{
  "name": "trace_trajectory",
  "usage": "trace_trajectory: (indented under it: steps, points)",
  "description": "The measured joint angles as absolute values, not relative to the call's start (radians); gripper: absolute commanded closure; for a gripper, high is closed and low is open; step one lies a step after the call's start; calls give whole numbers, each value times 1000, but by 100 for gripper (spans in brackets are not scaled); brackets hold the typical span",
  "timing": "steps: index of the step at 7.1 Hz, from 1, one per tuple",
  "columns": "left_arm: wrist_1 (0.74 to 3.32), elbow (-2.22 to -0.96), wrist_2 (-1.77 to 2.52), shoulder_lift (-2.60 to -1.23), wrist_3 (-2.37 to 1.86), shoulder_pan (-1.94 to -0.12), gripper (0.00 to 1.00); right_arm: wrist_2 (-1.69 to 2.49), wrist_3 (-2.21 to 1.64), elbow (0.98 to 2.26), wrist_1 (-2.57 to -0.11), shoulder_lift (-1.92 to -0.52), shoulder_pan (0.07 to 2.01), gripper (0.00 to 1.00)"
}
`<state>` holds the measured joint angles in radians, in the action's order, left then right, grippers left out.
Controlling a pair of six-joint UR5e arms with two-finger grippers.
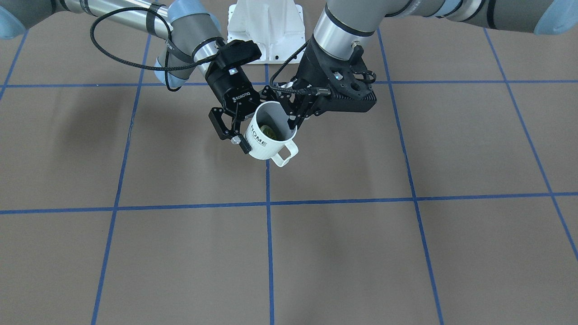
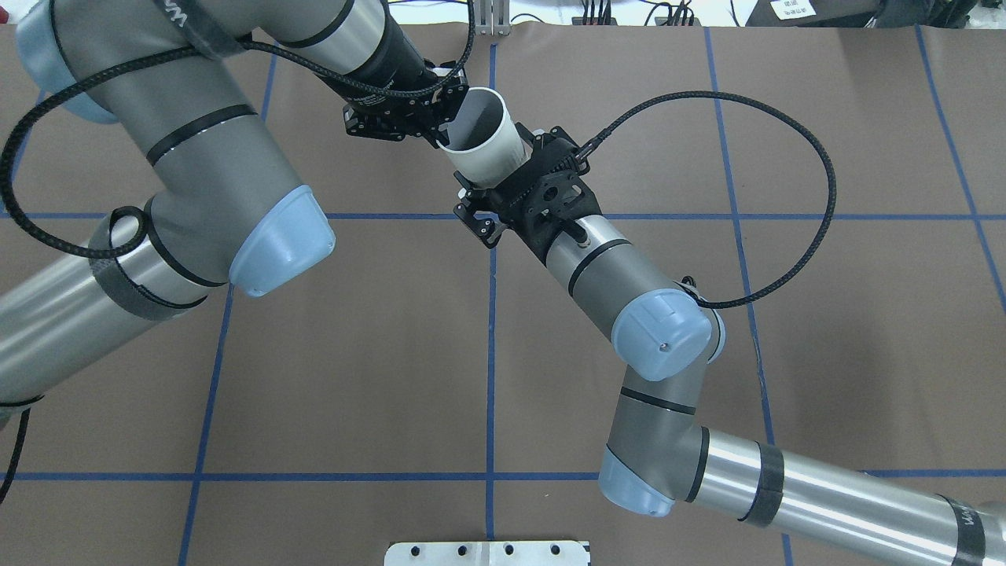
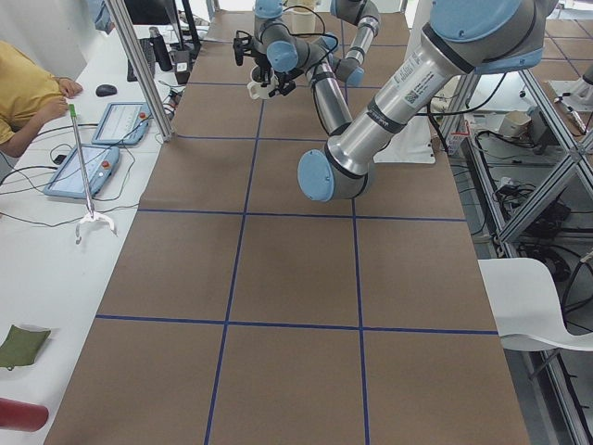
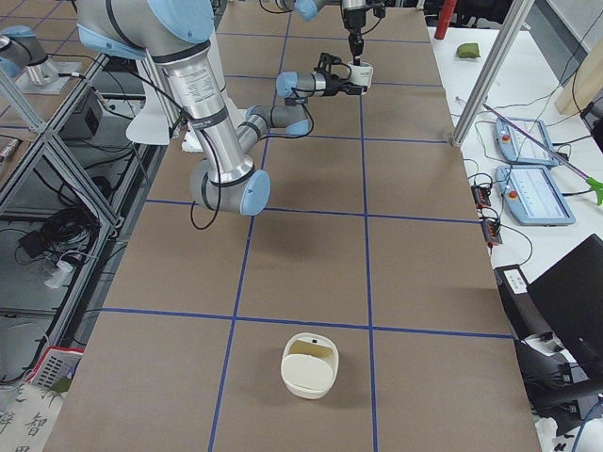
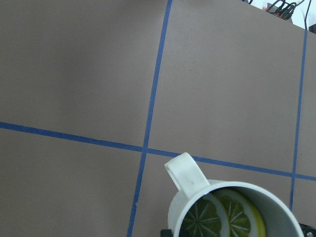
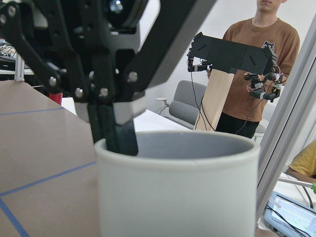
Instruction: Left arm hands cup to right arm to dump lemon
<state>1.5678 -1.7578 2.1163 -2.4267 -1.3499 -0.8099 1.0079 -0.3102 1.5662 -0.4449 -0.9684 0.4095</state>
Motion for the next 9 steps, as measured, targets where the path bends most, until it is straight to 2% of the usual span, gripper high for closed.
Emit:
trace_trajectory:
  steps: [6,7,8,9]
  points:
    - [1567,-1778,2120,-2424,-1350,-803,100,1007,-301,1566,-445,-971,410,7]
    - [1567,-1779,2120,-2424,-1350,-803,100,1007,-301,1566,-445,-971,409,17]
    - [1568,-1779,2120,-2423,-1350,-802,83,1008,-301,1566,-445,-971,408,44]
    - [1568,-1779,2121,-2422,-1350,-802,1,1008,-302,1566,-445,-970,406,65]
